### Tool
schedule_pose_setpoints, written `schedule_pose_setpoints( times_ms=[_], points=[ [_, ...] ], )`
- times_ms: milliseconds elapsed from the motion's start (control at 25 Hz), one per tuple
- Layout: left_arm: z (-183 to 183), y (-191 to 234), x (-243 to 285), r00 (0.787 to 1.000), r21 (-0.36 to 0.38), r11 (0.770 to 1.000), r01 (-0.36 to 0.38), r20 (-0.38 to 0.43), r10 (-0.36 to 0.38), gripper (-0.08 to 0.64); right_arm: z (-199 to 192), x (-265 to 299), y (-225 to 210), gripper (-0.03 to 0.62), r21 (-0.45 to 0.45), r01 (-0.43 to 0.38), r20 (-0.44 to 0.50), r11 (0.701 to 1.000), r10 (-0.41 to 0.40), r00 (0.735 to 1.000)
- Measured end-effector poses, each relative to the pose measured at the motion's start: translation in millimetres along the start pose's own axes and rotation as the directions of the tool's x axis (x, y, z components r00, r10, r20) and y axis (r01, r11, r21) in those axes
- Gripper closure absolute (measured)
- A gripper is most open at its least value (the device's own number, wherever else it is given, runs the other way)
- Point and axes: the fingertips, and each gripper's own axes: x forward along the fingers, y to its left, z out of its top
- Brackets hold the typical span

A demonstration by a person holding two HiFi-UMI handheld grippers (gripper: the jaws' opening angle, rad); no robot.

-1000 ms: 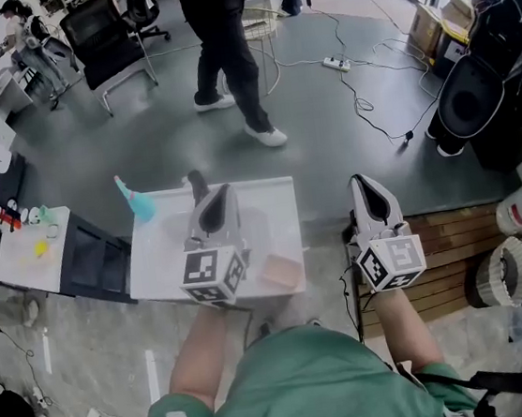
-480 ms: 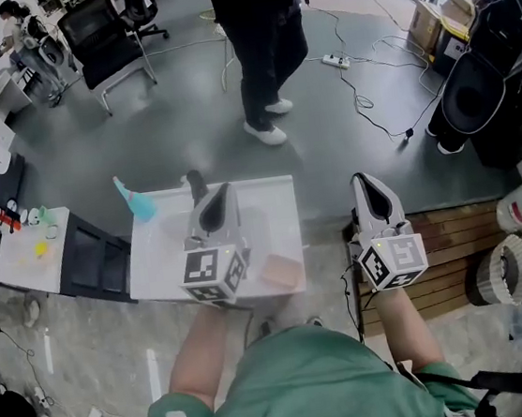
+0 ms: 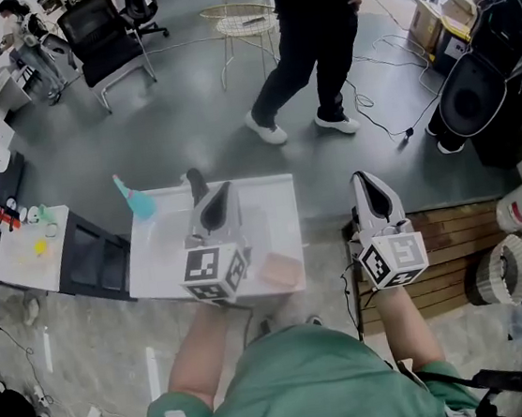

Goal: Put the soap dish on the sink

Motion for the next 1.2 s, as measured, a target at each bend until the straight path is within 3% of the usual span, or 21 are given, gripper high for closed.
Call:
schedule_pose_setpoints(
  times_ms=[1200],
  points=[
    [-11.8, -9.9, -0.8, 1.000, 0.003, 1.000, -0.003, -0.025, 0.003, 0.562, -4.9, -11.0, -6.6, 0.584, 0.014, -0.002, 0.001, 1.000, 0.002, 1.000]
  ],
)
